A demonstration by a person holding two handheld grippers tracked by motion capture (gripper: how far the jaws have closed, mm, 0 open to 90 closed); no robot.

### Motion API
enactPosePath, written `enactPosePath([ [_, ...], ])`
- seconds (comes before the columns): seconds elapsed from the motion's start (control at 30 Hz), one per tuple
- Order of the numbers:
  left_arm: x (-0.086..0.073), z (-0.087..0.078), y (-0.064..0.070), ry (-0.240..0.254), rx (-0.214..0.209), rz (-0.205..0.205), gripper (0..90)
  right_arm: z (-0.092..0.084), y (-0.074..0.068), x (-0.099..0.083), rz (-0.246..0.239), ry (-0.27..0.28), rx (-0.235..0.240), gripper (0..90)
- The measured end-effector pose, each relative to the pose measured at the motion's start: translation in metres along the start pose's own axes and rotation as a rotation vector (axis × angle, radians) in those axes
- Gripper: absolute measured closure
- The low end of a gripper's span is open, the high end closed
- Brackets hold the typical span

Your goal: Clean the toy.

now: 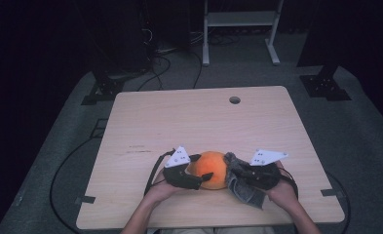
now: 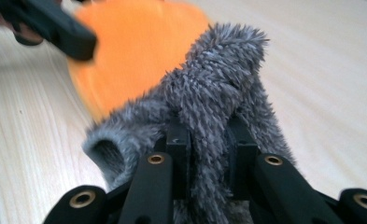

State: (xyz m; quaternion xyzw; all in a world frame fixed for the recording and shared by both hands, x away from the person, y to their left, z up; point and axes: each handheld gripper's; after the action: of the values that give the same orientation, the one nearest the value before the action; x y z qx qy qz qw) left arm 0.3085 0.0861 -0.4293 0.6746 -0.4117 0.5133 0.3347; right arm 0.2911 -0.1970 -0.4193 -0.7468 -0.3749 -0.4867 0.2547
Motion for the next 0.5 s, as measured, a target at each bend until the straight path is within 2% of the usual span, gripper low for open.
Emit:
enactPosePath([
  [0.07, 0.001, 0.004, 0.009, -0.002, -0.033, 0.073, 23.3, -0.005, -0.010, 0.011, -0.005, 0.065, 0.053, 74.7],
  [0.1, 0.001, 0.004, 0.009, -0.002, -0.033, 0.073, 23.3, -0.004, -0.016, 0.017, -0.027, 0.079, 0.070, 74.7],
  [0.13, 0.002, 0.005, 0.016, -0.013, -0.045, 0.136, 23.2, -0.003, -0.021, 0.020, -0.053, 0.075, 0.080, 74.6],
  [0.2, 0.002, 0.004, 0.016, -0.024, -0.044, 0.131, 21.0, 0.003, -0.025, 0.019, -0.079, 0.051, 0.076, 74.6],
  [0.3, 0.000, 0.001, 0.010, -0.036, -0.059, 0.118, 21.8, 0.006, -0.019, 0.013, -0.056, 0.044, 0.098, 74.6],
  [0.33, -0.002, 0.000, 0.008, -0.033, -0.057, 0.097, 21.9, 0.005, -0.011, 0.007, -0.050, 0.019, 0.079, 74.5],
  [0.37, -0.002, 0.000, 0.008, -0.033, -0.057, 0.097, 21.8, 0.005, -0.011, 0.007, -0.050, 0.019, 0.079, 74.5],
  [0.4, -0.002, 0.000, 0.007, -0.031, -0.058, 0.094, 21.8, 0.003, -0.002, 0.000, -0.025, -0.005, 0.053, 74.5],
  [0.43, -0.002, 0.000, 0.007, -0.031, -0.058, 0.094, 21.8, 0.003, -0.002, 0.000, -0.025, -0.005, 0.053, 74.5],
  [0.47, -0.003, 0.000, 0.007, -0.028, -0.059, 0.098, 21.6, 0.000, 0.004, -0.004, -0.022, -0.034, 0.011, 74.6],
  [0.5, -0.003, 0.000, 0.007, -0.028, -0.059, 0.098, 21.4, -0.002, 0.004, -0.003, -0.017, -0.031, 0.004, 74.8],
])
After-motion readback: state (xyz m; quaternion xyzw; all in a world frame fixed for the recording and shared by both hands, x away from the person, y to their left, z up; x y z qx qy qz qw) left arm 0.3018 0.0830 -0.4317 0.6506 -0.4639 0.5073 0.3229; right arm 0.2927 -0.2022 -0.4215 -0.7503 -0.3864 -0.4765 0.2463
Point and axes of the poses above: each handheld gripper's, and its own axes: z roughly forward along the jaws, x roughly out of its top, y roughly to its right, and after that the axes turned 10 degrees about y, right-handed
